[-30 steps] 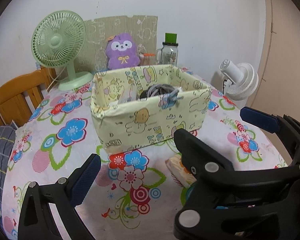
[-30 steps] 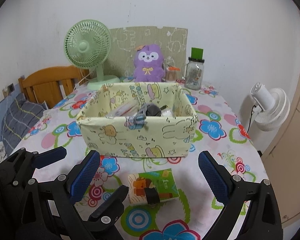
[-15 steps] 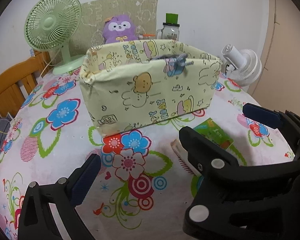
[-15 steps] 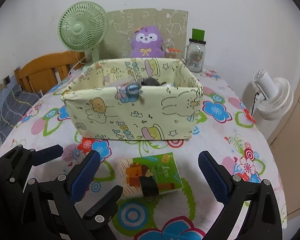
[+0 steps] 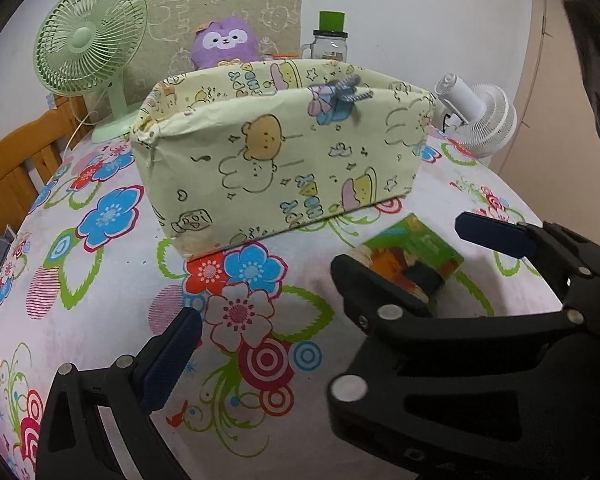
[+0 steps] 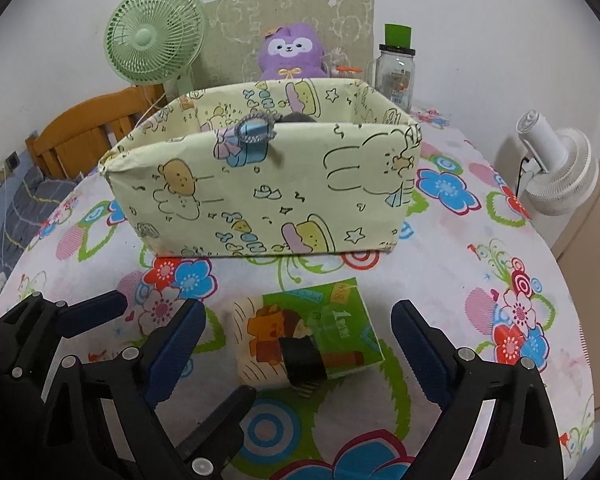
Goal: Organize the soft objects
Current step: 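Grasp the green cartoon tissue packet with the right gripper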
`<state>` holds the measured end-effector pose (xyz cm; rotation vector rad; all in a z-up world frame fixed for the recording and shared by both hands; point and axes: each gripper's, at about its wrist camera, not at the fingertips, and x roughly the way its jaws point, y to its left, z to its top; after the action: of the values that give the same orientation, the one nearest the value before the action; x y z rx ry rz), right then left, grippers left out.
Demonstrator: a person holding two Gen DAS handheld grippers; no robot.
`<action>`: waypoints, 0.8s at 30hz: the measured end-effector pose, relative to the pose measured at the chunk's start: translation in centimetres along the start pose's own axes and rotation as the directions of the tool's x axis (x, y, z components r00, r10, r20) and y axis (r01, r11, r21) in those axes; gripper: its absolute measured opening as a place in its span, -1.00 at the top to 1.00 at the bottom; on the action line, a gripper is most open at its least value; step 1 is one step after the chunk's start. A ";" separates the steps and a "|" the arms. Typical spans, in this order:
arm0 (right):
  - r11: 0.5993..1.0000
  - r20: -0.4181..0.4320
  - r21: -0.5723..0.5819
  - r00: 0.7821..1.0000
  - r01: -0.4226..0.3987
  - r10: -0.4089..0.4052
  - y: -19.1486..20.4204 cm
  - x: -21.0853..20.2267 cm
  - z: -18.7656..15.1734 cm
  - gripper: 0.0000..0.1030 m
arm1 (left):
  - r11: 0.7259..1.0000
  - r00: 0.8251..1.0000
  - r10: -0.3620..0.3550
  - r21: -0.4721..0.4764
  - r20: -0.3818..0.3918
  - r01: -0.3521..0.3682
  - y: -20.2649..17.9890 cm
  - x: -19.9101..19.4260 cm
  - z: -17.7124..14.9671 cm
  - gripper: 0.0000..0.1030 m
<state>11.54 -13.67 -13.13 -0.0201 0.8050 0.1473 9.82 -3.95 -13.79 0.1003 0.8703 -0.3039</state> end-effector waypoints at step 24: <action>0.999 0.020 -0.026 1.000 0.019 -0.019 0.4 -1.9 0.0 -0.23 | 1.000 1.000 0.001 0.005 0.023 -0.001 -0.5 -1.2 -0.1 -0.99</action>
<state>10.21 -13.53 -11.80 -0.0510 0.7833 0.1400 8.89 -4.20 -12.90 0.1013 0.8465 -0.3057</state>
